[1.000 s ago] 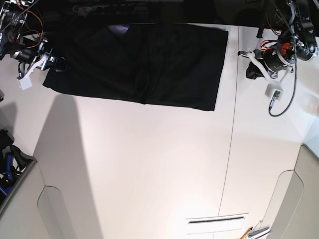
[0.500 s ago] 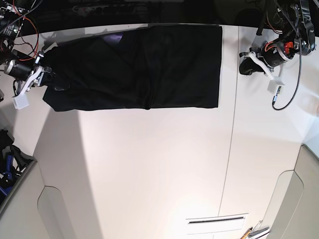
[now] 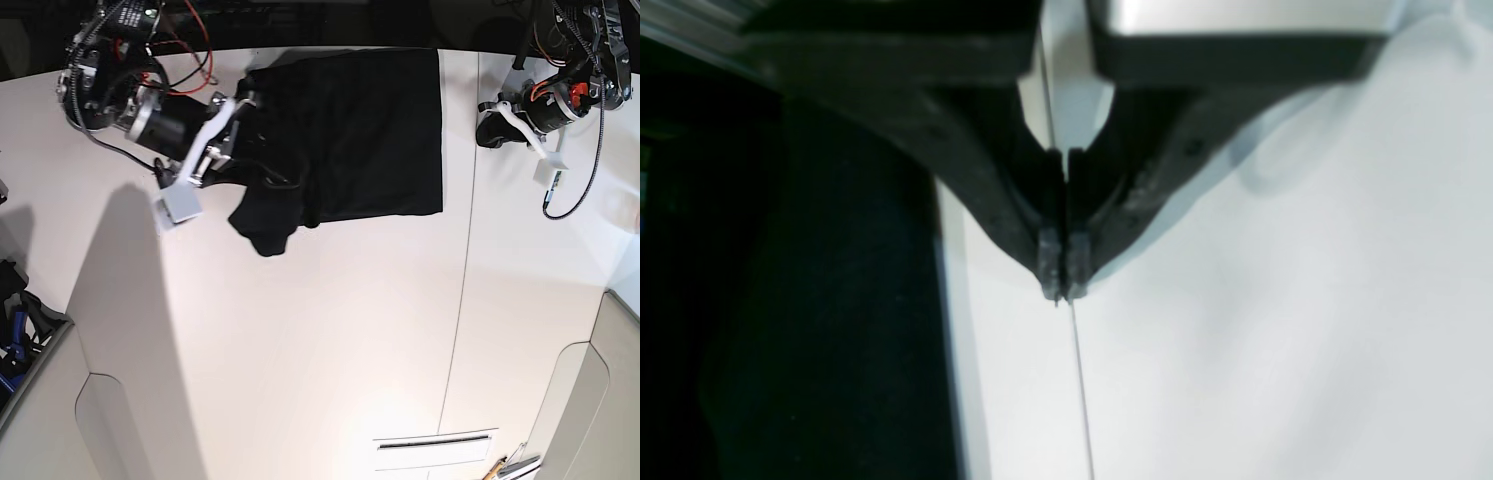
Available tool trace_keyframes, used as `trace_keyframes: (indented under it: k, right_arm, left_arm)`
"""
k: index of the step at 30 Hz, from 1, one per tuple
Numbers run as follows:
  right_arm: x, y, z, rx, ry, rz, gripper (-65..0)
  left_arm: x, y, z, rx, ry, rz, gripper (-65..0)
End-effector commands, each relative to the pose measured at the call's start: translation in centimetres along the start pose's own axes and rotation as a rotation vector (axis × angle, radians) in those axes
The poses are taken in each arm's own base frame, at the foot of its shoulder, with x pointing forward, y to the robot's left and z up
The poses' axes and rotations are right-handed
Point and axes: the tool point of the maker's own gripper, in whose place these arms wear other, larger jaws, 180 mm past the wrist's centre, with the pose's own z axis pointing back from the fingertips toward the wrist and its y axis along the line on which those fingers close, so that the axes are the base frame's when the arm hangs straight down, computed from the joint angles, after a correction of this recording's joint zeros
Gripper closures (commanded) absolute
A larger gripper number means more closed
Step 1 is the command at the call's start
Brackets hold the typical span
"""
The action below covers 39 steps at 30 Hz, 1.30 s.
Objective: Fold the T-shirt properly
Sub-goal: 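Raise and swing the shirt with the right gripper toward the left gripper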
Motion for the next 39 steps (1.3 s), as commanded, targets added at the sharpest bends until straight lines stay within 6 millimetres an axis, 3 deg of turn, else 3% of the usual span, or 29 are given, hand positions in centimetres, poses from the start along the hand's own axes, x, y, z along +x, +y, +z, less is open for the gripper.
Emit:
trace_keyframes:
  k: [1,5,8,19,23,31,35,39]
  right_arm:
    - [1.3,1.6,-0.8,0.044,-0.047,0.034,0.0]
    - [0.7,4.3,-3.9,0.069,-0.014,0.142,0.0]
    - [-0.6,4.9,-5.7,0.049,0.042,0.185,0.0]
    - [-5.9,0.2,-11.4,-0.065,0.253,0.048,0.0]
    - [-6.4,0.1,-12.3,-0.049,0.282,0.042,0.0]
    - [-7.1,2.1,-12.3,0.046,0.321,0.022,-0.5]
    - [-7.5,3.8,-12.2,0.137,0.342,0.058,-12.9]
    - [-8.6,5.1,-12.3,0.172,0.388,0.096,-14.1]
  left_arm:
    - [0.2,0.2,0.3,0.005,0.004,-0.014,0.0]
    - [0.2,0.2,0.3,0.005,0.004,-0.014,0.0]
    - [0.2,0.2,0.3,0.005,0.004,-0.014,0.0]
    - [0.2,0.2,0.3,0.005,0.003,-0.014,0.0]
    - [0.2,0.2,0.3,0.005,0.003,-0.014,0.0]
    - [0.5,-0.3,0.3,-0.018,-0.015,-0.031,0.0]
    - [1.0,-1.5,0.4,-0.085,-0.045,-0.041,0.0]
    - [1.1,-1.6,0.4,-0.092,-0.049,-0.038,0.0]
